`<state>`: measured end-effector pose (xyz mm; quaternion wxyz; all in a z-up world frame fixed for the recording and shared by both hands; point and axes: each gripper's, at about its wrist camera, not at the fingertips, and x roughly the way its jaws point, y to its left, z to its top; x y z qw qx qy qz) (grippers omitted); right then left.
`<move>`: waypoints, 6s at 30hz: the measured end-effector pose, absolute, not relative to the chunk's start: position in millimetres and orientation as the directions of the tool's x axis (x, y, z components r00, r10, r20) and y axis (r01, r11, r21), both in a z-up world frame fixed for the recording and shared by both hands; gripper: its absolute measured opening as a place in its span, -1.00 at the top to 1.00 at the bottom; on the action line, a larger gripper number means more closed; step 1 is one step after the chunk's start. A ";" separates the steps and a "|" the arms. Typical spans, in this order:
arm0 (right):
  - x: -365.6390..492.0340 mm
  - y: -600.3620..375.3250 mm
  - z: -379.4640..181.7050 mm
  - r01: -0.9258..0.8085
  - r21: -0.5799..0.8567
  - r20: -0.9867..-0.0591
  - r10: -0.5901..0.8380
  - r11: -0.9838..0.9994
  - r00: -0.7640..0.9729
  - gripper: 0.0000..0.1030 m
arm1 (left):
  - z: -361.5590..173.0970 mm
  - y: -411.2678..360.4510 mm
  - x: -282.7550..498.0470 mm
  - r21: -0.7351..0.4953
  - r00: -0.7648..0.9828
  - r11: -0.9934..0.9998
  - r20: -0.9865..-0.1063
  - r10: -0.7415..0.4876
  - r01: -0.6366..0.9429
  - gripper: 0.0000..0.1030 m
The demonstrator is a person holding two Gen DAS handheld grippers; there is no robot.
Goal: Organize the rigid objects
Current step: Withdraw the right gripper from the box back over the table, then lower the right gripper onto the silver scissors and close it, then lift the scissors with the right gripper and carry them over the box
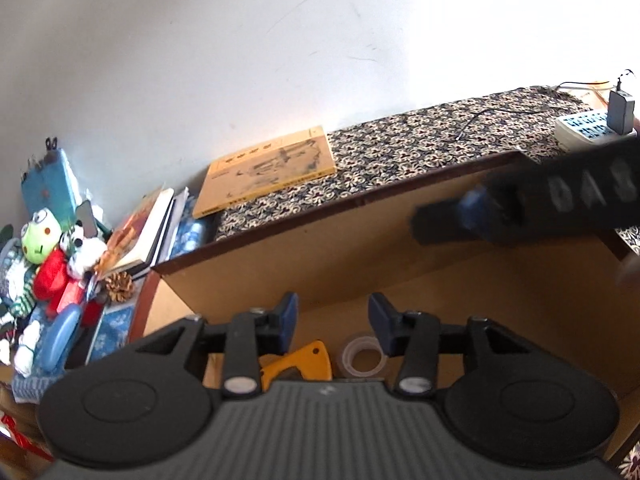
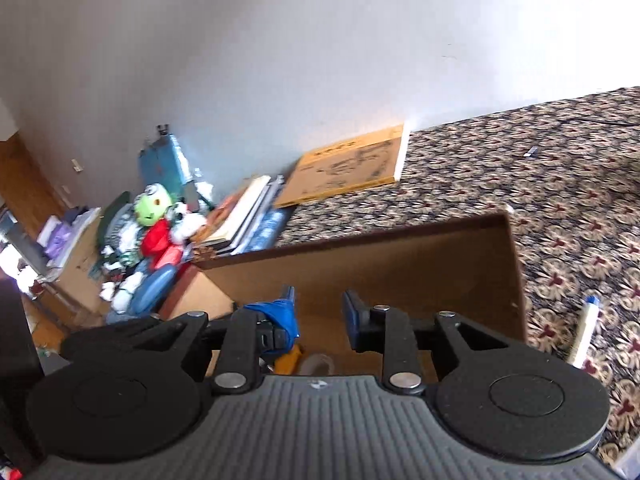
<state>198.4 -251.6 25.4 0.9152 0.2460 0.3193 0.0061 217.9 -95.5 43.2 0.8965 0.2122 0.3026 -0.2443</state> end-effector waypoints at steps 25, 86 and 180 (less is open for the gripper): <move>140.0 -239.7 36.3 0.089 0.542 -0.456 0.204 0.836 0.866 0.77 | 80.1 -49.9 167.3 0.224 0.805 0.881 -0.541 -0.243 0.416 -0.20; 22.4 -192.2 -34.4 -0.067 0.476 -0.444 0.305 0.877 0.842 0.74 | 3.4 10.4 65.8 0.060 0.717 0.937 -0.661 -0.221 0.344 -0.33; 33.9 -245.5 -67.6 0.039 0.705 -0.451 0.407 0.708 0.794 0.79 | -26.4 -40.5 54.8 -0.208 0.469 0.666 -0.563 -0.680 0.716 0.70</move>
